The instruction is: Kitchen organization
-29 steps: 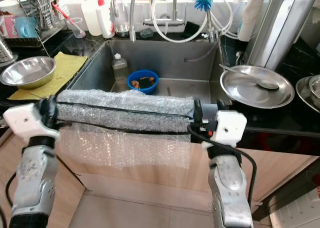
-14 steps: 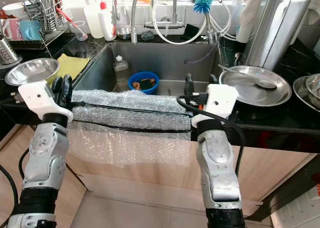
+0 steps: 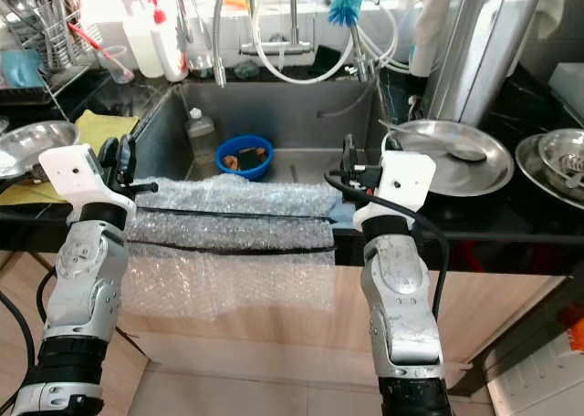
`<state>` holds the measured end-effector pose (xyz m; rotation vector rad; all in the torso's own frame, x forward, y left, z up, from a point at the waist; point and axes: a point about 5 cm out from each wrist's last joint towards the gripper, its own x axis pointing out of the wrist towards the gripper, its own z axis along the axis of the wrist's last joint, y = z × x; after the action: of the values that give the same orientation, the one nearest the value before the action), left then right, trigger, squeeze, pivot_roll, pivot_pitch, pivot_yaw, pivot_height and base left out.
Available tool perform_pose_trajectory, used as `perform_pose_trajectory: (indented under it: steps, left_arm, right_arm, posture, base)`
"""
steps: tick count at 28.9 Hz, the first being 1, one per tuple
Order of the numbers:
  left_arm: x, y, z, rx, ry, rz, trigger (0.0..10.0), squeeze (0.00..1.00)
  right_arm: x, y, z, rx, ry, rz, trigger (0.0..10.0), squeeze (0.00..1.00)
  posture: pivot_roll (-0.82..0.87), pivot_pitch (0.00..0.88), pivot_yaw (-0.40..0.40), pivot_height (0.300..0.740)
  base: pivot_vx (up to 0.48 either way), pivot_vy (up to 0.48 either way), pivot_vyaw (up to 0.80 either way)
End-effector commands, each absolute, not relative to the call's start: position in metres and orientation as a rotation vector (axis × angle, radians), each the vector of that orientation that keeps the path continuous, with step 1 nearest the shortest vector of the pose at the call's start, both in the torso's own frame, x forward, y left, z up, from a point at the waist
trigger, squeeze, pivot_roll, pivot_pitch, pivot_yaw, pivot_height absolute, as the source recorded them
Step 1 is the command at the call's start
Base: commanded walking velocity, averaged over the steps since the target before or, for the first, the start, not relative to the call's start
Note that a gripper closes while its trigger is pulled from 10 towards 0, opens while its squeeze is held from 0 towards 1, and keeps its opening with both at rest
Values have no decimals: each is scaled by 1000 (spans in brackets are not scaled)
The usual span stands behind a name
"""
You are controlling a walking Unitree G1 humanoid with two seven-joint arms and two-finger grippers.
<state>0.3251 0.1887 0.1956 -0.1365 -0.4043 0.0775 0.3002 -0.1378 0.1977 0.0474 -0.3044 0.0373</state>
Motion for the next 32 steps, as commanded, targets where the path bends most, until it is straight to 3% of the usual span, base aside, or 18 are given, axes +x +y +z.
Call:
perform_pose_trajectory:
  steps: [1,13,32]
  left_arm:
    - [324,194,193,-133,-392,88,10000,0]
    - [324,193,193,-142,-393,81,10000,0]
    - [326,188,190,-171,-368,49,10000,0]
  right_arm:
    - [301,-131,199,48,-304,63,10000,0]
    - [302,-126,200,57,-297,86,10000,0]
    - [303,-124,201,62,-301,92,10000,0]
  posture:
    - [-39,38,78,740]
    - [-44,35,76,740]
    - [-45,35,75,740]
  base:
    - [304,0,0]
    - [304,0,-127]
    - [0,0,0]
